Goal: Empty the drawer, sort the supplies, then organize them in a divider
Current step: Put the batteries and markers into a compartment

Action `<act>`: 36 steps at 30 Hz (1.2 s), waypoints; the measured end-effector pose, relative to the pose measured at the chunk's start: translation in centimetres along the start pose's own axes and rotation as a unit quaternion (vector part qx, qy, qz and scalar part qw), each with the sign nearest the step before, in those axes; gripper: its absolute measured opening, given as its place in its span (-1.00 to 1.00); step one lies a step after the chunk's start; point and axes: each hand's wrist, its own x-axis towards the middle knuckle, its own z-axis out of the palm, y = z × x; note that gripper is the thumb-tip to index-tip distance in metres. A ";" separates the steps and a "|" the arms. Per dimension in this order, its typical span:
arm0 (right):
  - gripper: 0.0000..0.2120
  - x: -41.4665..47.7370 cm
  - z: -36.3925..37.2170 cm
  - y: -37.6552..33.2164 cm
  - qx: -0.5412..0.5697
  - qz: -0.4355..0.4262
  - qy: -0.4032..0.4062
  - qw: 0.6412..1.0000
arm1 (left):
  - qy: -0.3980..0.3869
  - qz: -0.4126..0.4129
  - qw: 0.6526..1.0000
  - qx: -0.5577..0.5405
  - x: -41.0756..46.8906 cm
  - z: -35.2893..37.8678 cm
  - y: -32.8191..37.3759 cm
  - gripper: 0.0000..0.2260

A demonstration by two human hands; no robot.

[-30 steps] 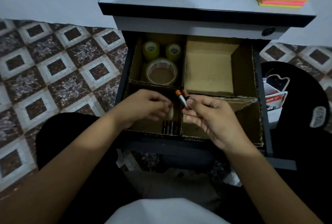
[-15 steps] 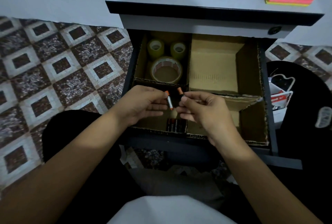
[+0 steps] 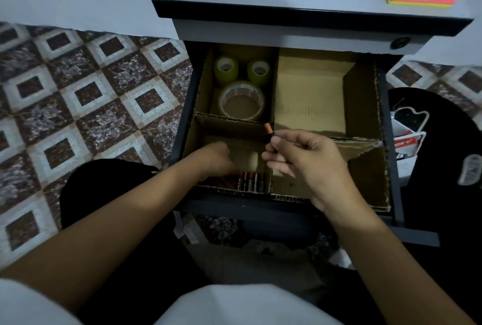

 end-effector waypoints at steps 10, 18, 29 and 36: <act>-0.89 -0.6 -0.1 -0.4 0.030 0.025 -0.007 0.999 | 0.050 0.074 0.996 0.024 -1.2 -1.2 0.7 -0.88; -0.92 -1.1 0.5 -0.2 0.077 0.035 -0.027 0.996 | 0.091 0.176 0.945 -0.261 -4.4 -0.2 1.3 -0.85; -0.88 -1.3 -3.1 -0.8 -0.368 -0.198 0.091 0.904 | 0.138 0.079 0.981 -0.110 -2.7 -0.8 0.9 -0.91; -0.57 2.1 -9.7 0.8 -0.554 -0.267 0.204 0.762 | 0.093 0.016 0.990 0.108 0.2 -0.1 -0.3 -0.83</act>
